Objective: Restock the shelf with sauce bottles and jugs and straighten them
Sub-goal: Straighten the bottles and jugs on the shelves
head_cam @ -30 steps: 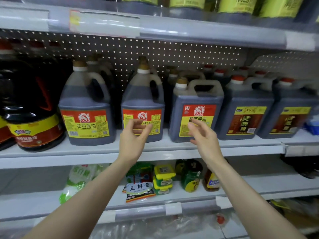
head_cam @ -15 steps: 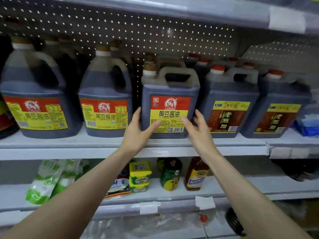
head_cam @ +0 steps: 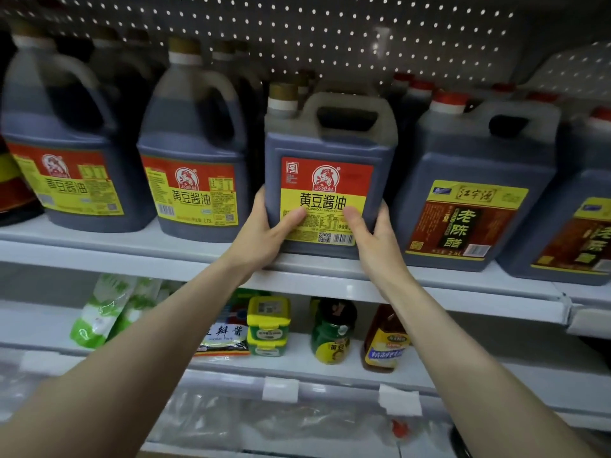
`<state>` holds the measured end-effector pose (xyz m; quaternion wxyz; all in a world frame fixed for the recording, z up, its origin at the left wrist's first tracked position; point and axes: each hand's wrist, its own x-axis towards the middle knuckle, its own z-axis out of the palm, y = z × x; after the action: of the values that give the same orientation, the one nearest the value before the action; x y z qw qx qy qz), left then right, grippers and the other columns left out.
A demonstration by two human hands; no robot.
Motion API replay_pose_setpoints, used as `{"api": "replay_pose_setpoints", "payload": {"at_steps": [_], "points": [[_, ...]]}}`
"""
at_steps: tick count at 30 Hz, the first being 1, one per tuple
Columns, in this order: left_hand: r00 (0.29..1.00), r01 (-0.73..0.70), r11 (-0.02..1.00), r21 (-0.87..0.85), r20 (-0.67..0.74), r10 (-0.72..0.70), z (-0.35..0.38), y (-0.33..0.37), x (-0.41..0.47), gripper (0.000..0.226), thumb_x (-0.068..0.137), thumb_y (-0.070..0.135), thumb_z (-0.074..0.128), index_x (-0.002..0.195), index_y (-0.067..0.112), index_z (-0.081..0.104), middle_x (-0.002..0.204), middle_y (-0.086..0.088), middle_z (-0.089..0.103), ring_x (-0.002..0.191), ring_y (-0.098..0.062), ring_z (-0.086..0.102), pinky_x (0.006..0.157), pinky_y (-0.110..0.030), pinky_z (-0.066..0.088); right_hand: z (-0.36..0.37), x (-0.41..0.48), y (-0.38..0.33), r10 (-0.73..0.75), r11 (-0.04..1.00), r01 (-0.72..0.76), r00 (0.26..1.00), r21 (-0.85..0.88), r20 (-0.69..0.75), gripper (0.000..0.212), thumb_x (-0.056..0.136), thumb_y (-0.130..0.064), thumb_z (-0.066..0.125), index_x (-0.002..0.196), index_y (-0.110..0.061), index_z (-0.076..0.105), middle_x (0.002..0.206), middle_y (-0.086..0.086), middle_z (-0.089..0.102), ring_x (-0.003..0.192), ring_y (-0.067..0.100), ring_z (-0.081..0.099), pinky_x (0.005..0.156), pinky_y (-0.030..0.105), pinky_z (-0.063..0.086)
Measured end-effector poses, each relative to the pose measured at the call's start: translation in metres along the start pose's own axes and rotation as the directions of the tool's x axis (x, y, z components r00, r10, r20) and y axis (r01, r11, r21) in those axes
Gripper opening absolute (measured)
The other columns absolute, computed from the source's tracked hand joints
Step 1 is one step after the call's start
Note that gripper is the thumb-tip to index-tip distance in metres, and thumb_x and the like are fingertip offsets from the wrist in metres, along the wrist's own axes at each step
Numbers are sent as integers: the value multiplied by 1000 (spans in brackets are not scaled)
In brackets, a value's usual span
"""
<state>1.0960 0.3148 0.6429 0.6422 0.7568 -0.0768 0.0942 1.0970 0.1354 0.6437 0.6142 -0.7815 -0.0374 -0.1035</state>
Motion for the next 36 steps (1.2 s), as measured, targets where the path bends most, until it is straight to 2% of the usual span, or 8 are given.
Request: {"api": "replay_pose_setpoints", "payload": {"at_steps": [6,16,24,29,36], "points": [[1000,3,1000,4,-7,-3,-2,-1,3,56,92,28,59,141,16,34,119,12,62,101,8,61,80,-8,48,3,4,3,-19,1000,19,1000,-11,12,95,71,-72,50,151,-27,23,145,-7,47,132,14,45,112,43,36],[1000,7,1000,24,15,-7,-4,-3,8,56,91,31,59,140,19,35,117,15,61,98,12,60,77,-4,47,5,10,6,-19,1000,19,1000,-15,8,93,73,-71,49,151,-28,22,145,-7,48,132,14,46,112,44,36],[1000,-1,1000,17,19,0,-4,-6,11,59,90,34,60,140,21,34,119,15,62,103,7,60,85,-12,48,4,12,8,-29,999,29,1000,-14,-1,88,76,-68,49,150,-28,24,142,-8,50,129,13,48,111,42,38],[1000,-11,1000,4,26,11,-5,-6,12,57,89,33,60,139,21,35,119,15,62,102,9,60,81,-8,48,8,13,9,-23,1000,23,1000,-3,-9,92,74,-71,50,150,-27,23,144,-7,48,131,13,47,111,43,38],[1000,-3,1000,3,27,3,-4,-8,11,59,90,34,60,141,22,33,121,13,61,106,5,59,84,-11,49,9,11,11,-2,1000,1,1000,-4,-17,95,71,-73,48,150,-27,23,143,-6,49,130,14,47,110,44,39]]}}
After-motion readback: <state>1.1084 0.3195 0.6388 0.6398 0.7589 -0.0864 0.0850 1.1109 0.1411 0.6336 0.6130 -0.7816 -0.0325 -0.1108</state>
